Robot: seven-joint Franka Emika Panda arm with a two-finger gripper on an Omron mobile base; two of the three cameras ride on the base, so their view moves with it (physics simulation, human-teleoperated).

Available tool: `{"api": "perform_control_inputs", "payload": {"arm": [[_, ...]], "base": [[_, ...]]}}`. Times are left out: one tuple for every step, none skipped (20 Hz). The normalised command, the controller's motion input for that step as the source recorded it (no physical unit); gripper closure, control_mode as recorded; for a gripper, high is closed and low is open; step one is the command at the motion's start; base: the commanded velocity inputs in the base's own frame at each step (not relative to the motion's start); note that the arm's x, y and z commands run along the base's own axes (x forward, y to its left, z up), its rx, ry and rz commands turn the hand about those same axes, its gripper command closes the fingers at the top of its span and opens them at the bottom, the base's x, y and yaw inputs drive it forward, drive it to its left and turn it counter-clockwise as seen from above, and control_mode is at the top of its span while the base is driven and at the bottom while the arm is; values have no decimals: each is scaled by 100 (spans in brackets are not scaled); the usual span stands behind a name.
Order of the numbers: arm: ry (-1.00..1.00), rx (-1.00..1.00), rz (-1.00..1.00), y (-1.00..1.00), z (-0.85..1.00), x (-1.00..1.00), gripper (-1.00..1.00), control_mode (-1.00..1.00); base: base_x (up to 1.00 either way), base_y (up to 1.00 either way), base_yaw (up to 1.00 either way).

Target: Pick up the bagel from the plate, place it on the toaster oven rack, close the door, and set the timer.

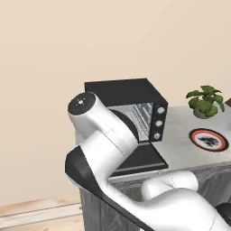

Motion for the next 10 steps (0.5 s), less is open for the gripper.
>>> {"api": "perform_control_inputs", "payload": {"arm": [[0,-26,2,0,-49,-39,-100,-100],[0,-25,2,0,-49,-26,-100,-100],[-1,-24,1,0,-41,-16,-100,-100],[-5,-23,1,0,-41,-1,-100,-100],[-5,-23,1,0,-41,0,-100,-100],[-7,-23,0,0,-46,0,-100,-100],[-9,-24,0,0,-50,0,-100,-100],[-7,-23,0,0,-51,0,-100,-100],[-3,-21,0,0,-49,0,-100,-100],[-1,-20,0,0,-44,4,-100,-100]], "base": [[0,0,0],[0,0,0],[0,0,0],[0,0,0],[0,0,0],[0,0,0],[0,0,0],[0,0,0],[0,0,0],[0,0,0]]}}
